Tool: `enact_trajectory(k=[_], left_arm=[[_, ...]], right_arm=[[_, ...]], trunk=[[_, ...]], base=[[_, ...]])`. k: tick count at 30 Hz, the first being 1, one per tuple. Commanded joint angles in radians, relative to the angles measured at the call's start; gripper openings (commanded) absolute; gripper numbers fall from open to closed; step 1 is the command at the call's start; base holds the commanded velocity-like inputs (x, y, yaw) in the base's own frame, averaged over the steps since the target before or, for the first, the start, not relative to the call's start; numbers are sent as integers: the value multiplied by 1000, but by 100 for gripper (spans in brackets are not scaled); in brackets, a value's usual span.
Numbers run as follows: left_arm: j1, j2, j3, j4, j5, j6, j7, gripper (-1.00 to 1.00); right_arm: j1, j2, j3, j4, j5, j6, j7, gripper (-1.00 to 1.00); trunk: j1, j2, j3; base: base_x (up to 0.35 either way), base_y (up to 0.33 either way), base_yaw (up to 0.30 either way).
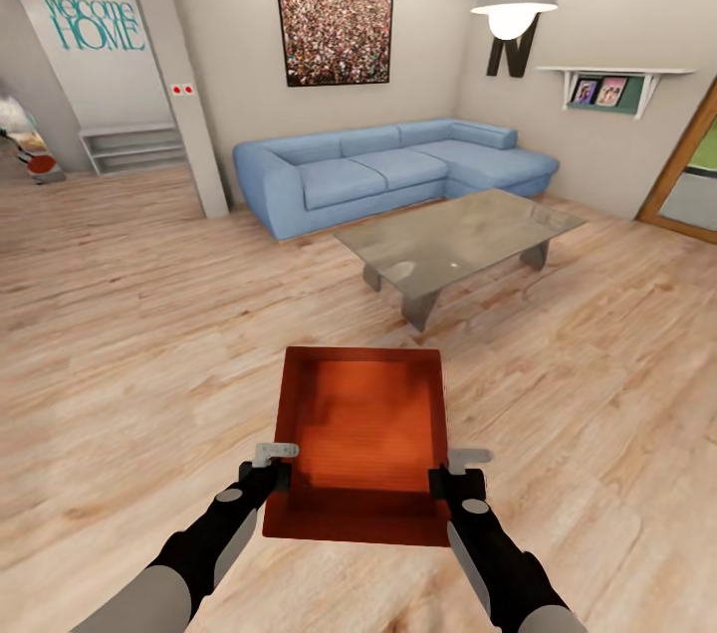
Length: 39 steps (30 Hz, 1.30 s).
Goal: Move the two storage containers from the living room to the garage. In the garage, place one container on the floor and stack the other container on top of it (either order is fine).
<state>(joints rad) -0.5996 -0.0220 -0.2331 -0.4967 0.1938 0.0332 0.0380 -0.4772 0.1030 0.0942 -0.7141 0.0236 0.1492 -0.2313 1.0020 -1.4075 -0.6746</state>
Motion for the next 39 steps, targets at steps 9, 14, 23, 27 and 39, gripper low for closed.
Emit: enact_trajectory(k=[9,14,23,27,39], left_arm=[[0,-7,0,-3,-2,4,10,-100],[0,-7,0,-2,-2,4,10,-100],[0,-7,0,-2,-2,4,10,-100],[0,-7,0,-2,-2,4,10,-100],[0,-7,0,-2,-2,4,10,-100]], right_arm=[[0,23,-7,-1,6,10,-11,-100],[0,23,-7,-1,5,10,-11,-100],[1,23,-7,-1,6,10,-11,-100],[1,24,-7,-1,5,10,-11,-100],[0,24,-7,-1,5,10,-11,-100]], trunk=[[0,0,-1],[0,0,-1],[0,0,-1],[0,0,-1],[0,0,-1]], base=[[0,0,277],[0,0,276],[0,0,276],[0,0,277],[0,0,277]])
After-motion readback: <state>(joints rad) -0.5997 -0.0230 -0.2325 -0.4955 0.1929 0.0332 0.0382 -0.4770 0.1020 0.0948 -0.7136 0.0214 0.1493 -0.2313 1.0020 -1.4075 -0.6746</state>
